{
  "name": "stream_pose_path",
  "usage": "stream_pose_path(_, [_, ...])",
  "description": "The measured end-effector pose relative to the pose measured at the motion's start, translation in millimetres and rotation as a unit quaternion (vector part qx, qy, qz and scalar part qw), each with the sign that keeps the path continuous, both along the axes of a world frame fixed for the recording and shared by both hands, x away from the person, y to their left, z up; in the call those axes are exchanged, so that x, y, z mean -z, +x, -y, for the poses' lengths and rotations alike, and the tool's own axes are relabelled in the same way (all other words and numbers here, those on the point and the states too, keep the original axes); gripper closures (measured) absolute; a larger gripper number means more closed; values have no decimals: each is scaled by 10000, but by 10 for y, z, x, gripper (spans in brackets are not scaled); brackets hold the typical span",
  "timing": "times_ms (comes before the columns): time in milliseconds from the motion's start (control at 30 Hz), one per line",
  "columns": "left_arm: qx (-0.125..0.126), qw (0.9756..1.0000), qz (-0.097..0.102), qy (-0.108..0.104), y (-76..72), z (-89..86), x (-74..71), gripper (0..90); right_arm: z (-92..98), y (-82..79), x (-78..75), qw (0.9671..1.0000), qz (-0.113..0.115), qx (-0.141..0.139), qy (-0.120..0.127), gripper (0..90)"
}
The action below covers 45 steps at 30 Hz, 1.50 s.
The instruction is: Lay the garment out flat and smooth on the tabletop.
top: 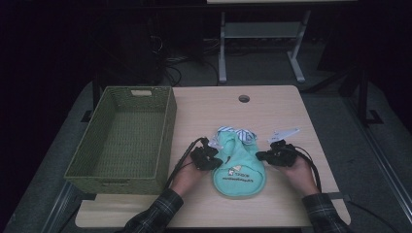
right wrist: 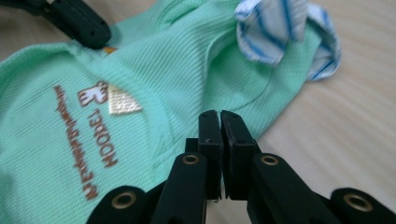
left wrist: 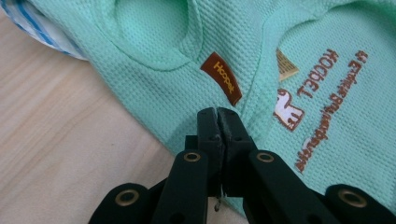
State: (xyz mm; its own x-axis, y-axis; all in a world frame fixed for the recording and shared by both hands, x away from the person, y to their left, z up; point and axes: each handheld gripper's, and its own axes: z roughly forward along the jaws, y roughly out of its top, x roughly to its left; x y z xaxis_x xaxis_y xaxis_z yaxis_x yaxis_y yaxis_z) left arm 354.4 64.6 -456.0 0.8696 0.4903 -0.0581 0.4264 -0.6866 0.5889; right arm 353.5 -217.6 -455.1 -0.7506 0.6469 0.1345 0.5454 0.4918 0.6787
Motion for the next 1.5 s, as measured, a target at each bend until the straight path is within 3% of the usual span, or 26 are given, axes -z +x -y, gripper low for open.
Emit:
stream_pose_path(133, [15, 10000, -17, 3, -6, 0, 0, 881, -22, -55, 79, 9996, -118, -149, -207, 871])
stream_pose_path(267, [43, 10000, -69, -1, -19, -5, -2, 881, -34, -91, 91, 9993, -169, -191, -259, 872])
stream_pose_path(467, [139, 9998, -122, 19, -81, 0, -8, 881, -16, -191, 98, 9993, -176, -246, -198, 873])
stream_pose_path(700, [247, 9995, -210, -51, -254, 51, -8, 881, 62, -378, 94, 9990, -244, -353, -140, 870])
stream_pose_path(867, [346, 9992, -206, 2, -280, 62, -28, 874, 107, -437, 75, 9992, -218, -327, -60, 868])
stream_pose_path(1067, [192, 9996, -164, -117, -182, -21, -117, 800, 182, -380, -17, 9996, -77, -236, 141, 800])
stream_pose_path(1500, [-50, 9997, -89, -238, 46, -118, -263, 606, 195, -119, -149, 9995, 148, -101, 248, 705])
